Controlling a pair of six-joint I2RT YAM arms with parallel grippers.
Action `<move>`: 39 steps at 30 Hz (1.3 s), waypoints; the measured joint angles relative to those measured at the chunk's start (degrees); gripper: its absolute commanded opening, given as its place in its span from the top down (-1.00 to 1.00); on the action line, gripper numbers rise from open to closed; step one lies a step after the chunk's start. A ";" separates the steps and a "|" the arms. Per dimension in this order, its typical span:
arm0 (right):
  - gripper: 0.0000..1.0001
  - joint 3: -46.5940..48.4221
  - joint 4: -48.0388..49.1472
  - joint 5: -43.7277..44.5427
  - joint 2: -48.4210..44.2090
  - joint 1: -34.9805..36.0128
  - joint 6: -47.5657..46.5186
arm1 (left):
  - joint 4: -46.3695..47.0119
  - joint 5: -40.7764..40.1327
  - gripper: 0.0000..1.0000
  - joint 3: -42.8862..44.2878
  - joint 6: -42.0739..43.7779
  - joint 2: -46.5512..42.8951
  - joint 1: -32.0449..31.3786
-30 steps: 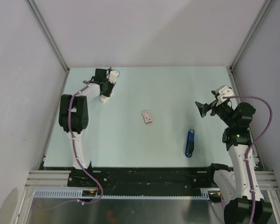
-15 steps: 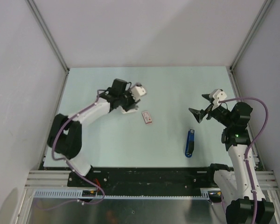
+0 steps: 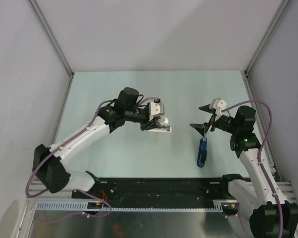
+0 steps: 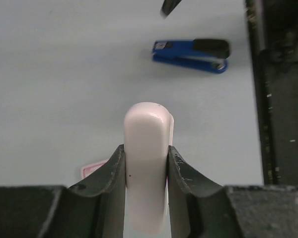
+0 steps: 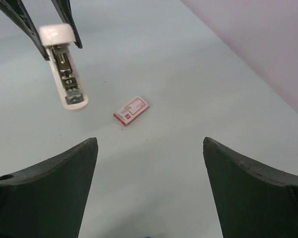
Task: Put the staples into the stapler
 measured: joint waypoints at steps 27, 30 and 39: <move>-0.84 0.02 4.20 -16.55 3.80 8.52 11.82 | -2.62 9.99 1.00 6.32 -9.38 1.66 -6.19; -0.83 0.02 4.76 -17.11 3.80 8.72 12.55 | -2.71 9.09 1.00 6.91 -9.77 2.64 -6.73; -0.57 -0.59 5.53 -17.03 5.35 9.94 13.14 | -3.32 6.36 1.00 10.51 -11.39 4.46 -7.02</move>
